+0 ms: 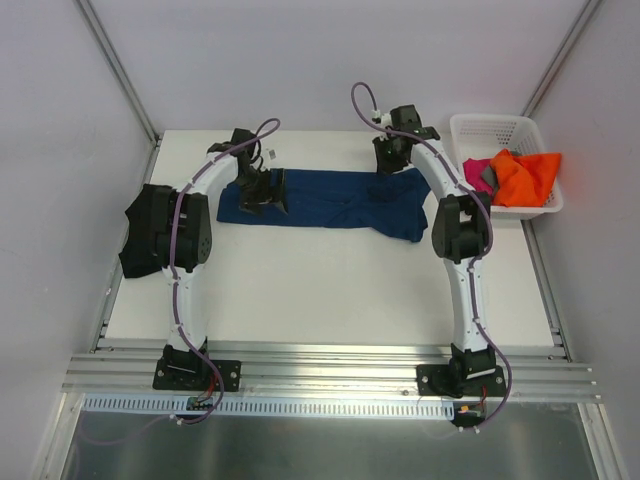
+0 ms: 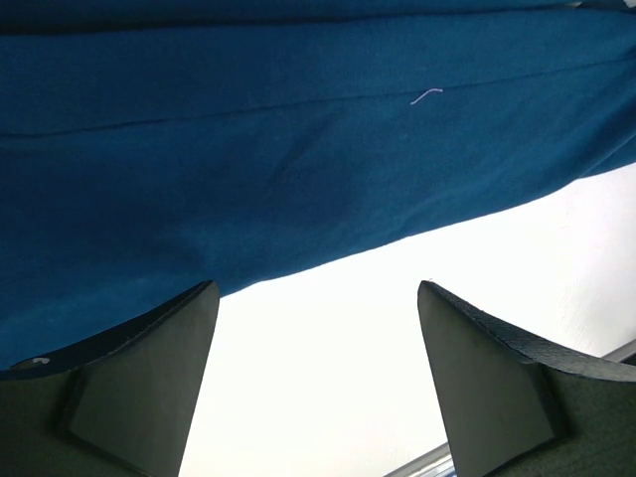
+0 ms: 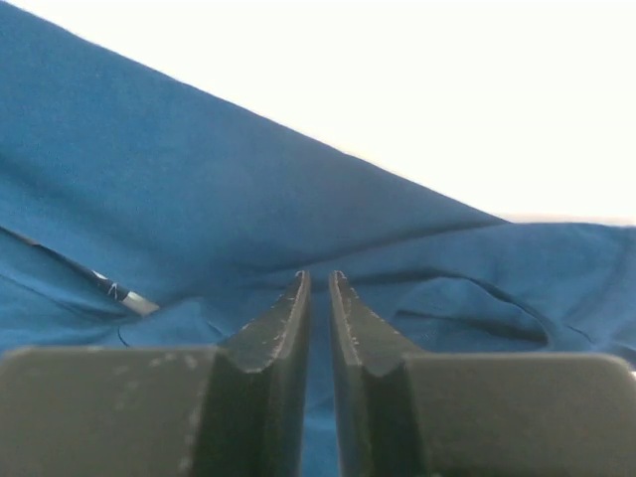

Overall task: Fold and stack the t-shirts
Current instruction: Fold the tshirt

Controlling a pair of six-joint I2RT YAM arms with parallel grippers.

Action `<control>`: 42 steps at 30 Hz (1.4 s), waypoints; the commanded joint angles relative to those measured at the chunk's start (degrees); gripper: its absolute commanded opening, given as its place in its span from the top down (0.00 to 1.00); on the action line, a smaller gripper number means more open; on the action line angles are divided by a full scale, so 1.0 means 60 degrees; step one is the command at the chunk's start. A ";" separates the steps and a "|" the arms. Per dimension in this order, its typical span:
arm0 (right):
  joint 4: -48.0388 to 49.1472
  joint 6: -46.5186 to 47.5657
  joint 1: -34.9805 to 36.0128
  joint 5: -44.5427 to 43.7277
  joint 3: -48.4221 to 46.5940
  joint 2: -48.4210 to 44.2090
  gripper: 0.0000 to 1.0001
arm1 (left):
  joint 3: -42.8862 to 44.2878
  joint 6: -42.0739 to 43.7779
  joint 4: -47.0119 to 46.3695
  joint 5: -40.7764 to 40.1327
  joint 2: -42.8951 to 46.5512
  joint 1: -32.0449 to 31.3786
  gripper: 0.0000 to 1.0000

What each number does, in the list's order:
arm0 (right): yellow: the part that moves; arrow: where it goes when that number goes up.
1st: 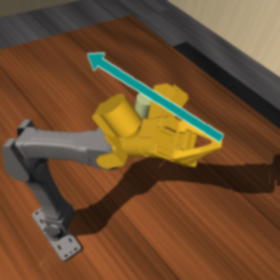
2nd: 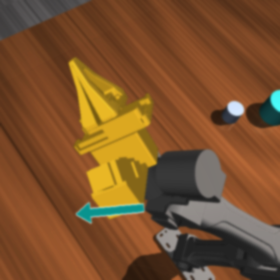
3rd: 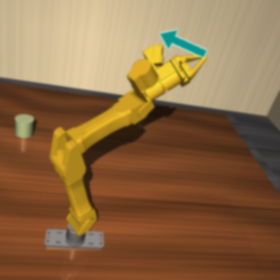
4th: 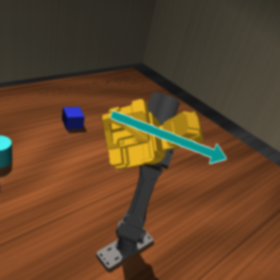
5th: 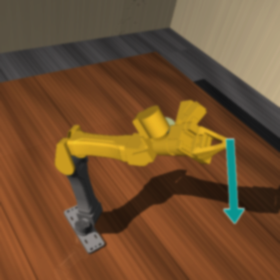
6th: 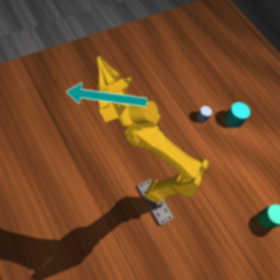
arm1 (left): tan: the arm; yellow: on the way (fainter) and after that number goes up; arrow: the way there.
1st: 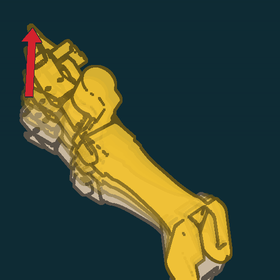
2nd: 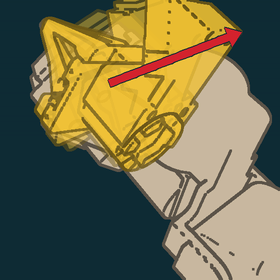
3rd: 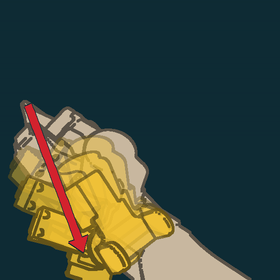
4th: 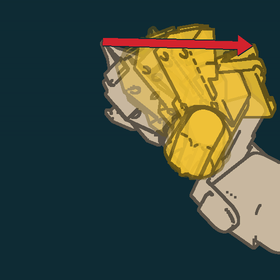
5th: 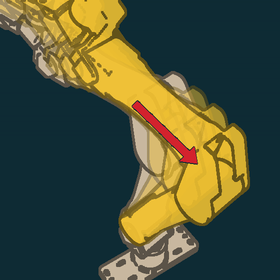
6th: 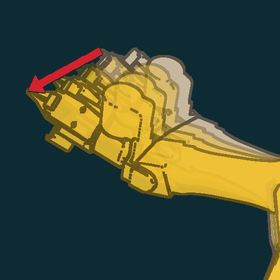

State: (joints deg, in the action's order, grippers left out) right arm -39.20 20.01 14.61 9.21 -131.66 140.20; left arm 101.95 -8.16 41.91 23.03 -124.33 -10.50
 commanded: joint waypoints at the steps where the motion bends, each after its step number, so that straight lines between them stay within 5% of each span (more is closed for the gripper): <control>1: 0.0015 -0.0009 0.0289 -0.0099 -0.0515 -0.0046 0.78 | -0.0073 0.0115 0.0119 -0.0117 0.0756 -0.0095 0.18; 3: -0.0058 0.0005 0.0319 -0.0421 -0.0193 -0.0426 0.62 | -0.0044 0.0101 0.0105 -0.0102 0.0786 -0.0110 0.18; 6: -0.0146 0.0122 0.0275 -0.0759 0.0496 -0.1114 0.57 | 0.0029 0.0043 0.0105 -0.0059 0.0742 -0.0110 0.18; 19: -0.0380 0.0195 0.0055 -0.0642 0.2372 -0.2844 0.57 | 0.0469 -0.0221 0.0105 0.0322 0.0493 -0.0124 0.18; 42: -0.0586 -0.0157 0.0114 0.0413 0.2227 -0.1292 0.59 | 0.0308 -0.0075 0.0119 0.0074 0.0595 -0.0110 0.18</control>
State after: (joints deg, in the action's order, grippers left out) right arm -43.03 19.51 15.14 10.90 -114.98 131.17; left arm 102.83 -8.58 41.89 23.57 -123.94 -10.90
